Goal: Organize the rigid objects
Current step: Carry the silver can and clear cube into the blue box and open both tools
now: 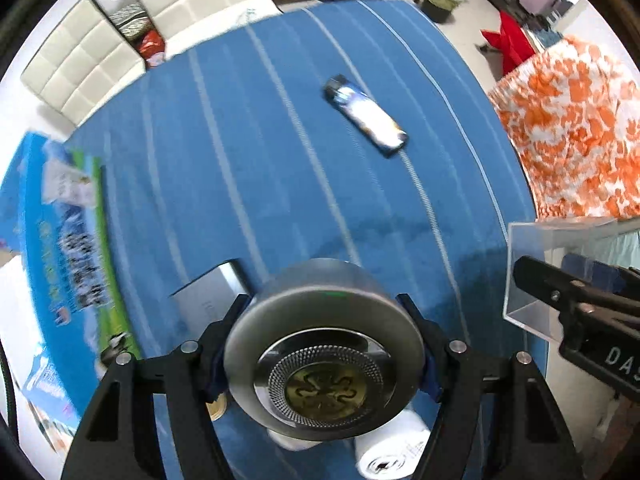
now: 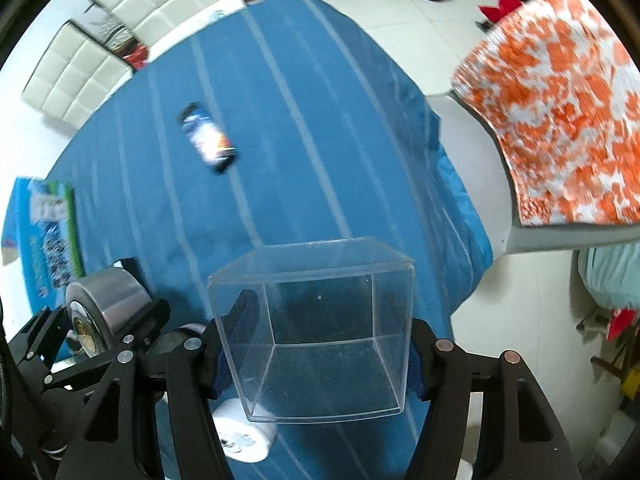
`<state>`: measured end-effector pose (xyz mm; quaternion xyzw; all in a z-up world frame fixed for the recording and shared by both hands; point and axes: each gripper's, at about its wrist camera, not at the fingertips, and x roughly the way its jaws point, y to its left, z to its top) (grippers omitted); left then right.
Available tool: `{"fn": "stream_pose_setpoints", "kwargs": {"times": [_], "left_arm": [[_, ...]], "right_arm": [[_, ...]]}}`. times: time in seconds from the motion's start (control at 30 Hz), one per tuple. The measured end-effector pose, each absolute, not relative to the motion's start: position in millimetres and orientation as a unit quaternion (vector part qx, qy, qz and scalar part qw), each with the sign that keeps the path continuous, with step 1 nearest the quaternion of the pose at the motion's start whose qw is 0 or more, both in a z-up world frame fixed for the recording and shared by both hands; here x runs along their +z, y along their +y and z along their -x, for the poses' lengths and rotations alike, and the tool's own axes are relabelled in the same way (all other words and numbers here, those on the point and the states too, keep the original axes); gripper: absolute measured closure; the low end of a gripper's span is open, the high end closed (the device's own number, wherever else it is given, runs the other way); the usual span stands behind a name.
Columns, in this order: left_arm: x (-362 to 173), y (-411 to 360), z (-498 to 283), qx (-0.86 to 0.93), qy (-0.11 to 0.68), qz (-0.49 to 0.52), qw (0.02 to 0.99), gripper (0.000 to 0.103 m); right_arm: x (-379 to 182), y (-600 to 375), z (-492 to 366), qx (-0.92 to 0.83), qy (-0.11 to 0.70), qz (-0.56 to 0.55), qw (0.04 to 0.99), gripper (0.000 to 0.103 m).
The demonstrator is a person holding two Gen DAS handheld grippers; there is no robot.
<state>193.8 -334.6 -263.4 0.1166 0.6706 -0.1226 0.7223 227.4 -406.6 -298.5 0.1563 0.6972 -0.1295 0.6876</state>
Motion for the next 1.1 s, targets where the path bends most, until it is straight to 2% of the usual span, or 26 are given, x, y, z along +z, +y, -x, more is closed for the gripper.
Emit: {"fn": "stream_pose_setpoints", "kwargs": {"times": [0.3, 0.67, 0.87, 1.1], "left_arm": [[-194.3, -254.3, -186.2, -0.098, 0.64, -0.072, 0.759, 0.034], [-130.5, -127.5, -192.7, -0.076, 0.61, -0.037, 0.788, 0.034], [-132.4, -45.8, -209.7, -0.049, 0.609, -0.024, 0.791, 0.034], [-179.1, 37.2, -241.2, -0.029, 0.63, -0.005, 0.776, 0.034]], "right_arm": [[-236.3, -321.0, -254.2, -0.079, 0.671, -0.113, 0.729, 0.036], [-172.6, -163.3, -295.4, -0.021, 0.629, -0.087, 0.772, 0.036], [-188.6, -82.7, -329.2, -0.001, 0.63, -0.079, 0.772, 0.036], [-256.8, -19.5, -379.3, -0.007, 0.656, -0.081, 0.75, 0.036]]}}
